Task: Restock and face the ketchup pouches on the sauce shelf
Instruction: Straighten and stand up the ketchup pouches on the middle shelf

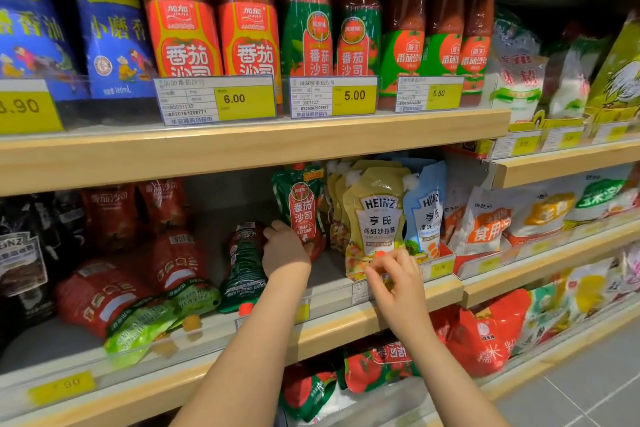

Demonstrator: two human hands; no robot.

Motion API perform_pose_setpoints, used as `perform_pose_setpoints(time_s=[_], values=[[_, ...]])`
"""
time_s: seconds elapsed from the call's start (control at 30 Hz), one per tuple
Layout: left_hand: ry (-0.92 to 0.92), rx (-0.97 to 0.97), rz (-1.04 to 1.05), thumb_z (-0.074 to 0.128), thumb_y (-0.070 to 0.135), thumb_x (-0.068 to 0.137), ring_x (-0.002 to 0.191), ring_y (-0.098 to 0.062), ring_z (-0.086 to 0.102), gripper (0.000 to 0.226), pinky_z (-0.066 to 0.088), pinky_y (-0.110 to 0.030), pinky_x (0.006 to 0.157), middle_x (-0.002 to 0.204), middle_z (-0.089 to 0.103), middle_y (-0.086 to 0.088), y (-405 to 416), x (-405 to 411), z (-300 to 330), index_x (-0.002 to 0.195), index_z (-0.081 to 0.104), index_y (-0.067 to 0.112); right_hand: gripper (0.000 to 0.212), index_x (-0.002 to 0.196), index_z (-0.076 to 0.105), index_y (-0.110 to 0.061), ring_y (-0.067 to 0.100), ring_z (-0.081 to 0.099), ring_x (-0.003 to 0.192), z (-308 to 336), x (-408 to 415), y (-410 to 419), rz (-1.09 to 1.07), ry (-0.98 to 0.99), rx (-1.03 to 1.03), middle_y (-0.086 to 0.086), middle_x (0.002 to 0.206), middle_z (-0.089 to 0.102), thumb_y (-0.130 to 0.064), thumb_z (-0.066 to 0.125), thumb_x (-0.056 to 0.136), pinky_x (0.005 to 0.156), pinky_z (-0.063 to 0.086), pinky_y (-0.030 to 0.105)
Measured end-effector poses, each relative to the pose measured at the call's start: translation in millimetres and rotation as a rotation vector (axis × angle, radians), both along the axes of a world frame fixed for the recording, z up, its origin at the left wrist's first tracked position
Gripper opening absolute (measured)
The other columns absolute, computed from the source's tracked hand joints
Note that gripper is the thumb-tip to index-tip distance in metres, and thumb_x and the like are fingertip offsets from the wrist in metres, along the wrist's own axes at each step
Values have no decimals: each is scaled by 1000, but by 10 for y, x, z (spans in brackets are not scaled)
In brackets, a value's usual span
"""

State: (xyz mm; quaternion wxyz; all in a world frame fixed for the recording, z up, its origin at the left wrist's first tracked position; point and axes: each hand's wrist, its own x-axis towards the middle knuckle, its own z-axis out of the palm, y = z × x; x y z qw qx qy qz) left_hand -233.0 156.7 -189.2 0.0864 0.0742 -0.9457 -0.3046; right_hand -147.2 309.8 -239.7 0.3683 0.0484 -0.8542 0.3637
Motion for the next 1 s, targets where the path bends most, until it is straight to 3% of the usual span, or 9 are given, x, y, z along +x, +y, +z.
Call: perform_pose_setpoints(time_s=[0.13, 0.27, 0.37, 0.53, 0.63, 0.73, 0.8, 0.9, 1.0], values=[[55, -26, -128, 63, 42, 83, 121, -34, 46, 71, 44, -41, 91, 136, 39, -18, -294, 161, 59, 133, 28, 4, 6, 79, 59, -16, 10, 49, 84, 119, 39, 4, 35, -99, 9, -4, 85, 51, -16, 64, 83, 81, 44, 37], [236, -175, -304, 56, 40, 88, 123, -26, 43, 62, 41, -35, 97, 138, 42, -9, -988, 520, -45, 139, 30, 19, 12, 89, 57, -24, -4, 47, 88, 244, 86, -162, 125, -124, 95, -15, 88, 49, -19, 66, 82, 75, 39, 20], [168, -250, -387, 49, 44, 90, 119, -19, 49, 53, 43, -30, 94, 135, 48, -4, -1451, 714, -196, 137, 36, 25, 20, 103, 59, -24, -3, 48, 90, 341, 69, -516, 235, -192, 173, -12, 96, 51, -28, 63, 84, 77, 38, 12], [-38, -311, -523, 31, 43, 97, 123, -20, 48, 42, 39, -35, 102, 137, 51, -3, -1751, 770, -206, 132, 46, 24, 37, 122, 52, -27, 18, 54, 111, 516, -71, -1149, 320, -634, 269, 0, 119, 57, -38, 54, 87, 89, 44, 32], [-114, -358, -579, 24, 40, 99, 129, -20, 42, 42, 34, -35, 106, 142, 47, 0, -1739, 756, -184, 135, 43, 29, 40, 127, 52, -26, 20, 51, 119, 591, -157, -1366, 323, -870, 343, 0, 132, 55, -36, 51, 88, 98, 43, 34], [-130, -329, -602, 24, 39, 99, 134, -16, 35, 44, 28, -35, 111, 147, 40, 4, -1721, 749, -175, 139, 39, 27, 35, 123, 58, -13, 20, 56, 112, 628, -174, -1472, 365, -930, 160, 6, 125, 60, -22, 53, 90, 97, 44, 31], [-85, -311, -574, 27, 38, 99, 132, -17, 38, 42, 32, -36, 108, 145, 43, 4, -1704, 772, -187, 138, 40, 28, 29, 115, 63, -7, 23, 60, 104, 661, -161, -1496, 326, -903, -42, 12, 115, 64, -12, 55, 88, 89, 48, 29], [119, -248, -490, 37, 38, 95, 122, -16, 50, 39, 42, -35, 99, 135, 54, 5, -1684, 855, -199, 132, 47, 31, 28, 112, 61, 6, 25, 67, 91, 733, -132, -1492, 313, -903, -403, 23, 108, 66, 1, 56, 85, 86, 55, 30], [292, -32, -520, 52, 46, 87, 121, -5, 48, 46, 41, -26, 101, 131, 54, 12, -1753, 936, -207, 130, 48, 30, 28, 112, 57, 12, 24, 67, 81, 788, -2, -1461, 399, -890, -699, 29, 107, 63, 11, 52, 84, 70, 58, 22]])
